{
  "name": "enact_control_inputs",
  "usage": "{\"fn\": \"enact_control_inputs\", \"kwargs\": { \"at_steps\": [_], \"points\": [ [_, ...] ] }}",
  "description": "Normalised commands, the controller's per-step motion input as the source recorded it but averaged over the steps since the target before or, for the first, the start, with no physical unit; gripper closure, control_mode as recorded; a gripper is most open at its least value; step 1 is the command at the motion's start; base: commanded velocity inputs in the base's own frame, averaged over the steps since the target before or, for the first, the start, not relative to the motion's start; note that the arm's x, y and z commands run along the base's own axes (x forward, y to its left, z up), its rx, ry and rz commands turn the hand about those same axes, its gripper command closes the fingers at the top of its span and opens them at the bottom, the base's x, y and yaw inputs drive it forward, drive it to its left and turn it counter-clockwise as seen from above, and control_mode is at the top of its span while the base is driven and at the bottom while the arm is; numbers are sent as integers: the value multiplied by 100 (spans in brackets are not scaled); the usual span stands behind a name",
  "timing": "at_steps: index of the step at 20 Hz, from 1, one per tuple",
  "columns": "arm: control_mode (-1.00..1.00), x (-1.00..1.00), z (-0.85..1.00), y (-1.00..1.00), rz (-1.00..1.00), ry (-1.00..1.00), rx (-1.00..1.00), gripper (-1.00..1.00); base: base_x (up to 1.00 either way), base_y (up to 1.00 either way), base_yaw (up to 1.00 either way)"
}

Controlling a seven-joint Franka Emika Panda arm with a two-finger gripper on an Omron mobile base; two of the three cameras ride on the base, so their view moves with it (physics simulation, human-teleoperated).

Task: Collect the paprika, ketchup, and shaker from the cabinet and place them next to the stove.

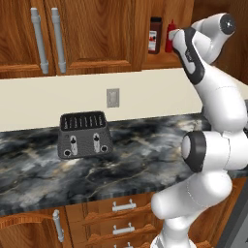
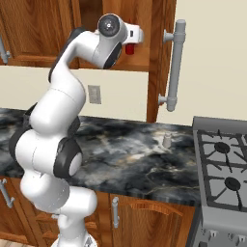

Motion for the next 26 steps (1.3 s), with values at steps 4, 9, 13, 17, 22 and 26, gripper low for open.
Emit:
{"fn": "enact_control_inputs", "kwargs": {
  "at_steps": [4, 9, 13, 17, 22, 26],
  "points": [
    [-100, 32, 4, 0, -7, 0, 0, -100, 0, 0, 0],
    [-100, 28, 0, -1, -3, 0, 0, -100, 0, 0, 0],
    [-100, 27, 0, -6, 0, 0, 1, -100, 0, 0, 0],
    [-100, 28, 0, -10, 0, 0, 2, -100, 0, 0, 0],
    [-100, 25, 0, -8, 0, 0, 2, -100, 0, 0, 0],
    [-100, 26, 0, -4, 0, 0, 3, -100, 0, 0, 0]
  ]
}}
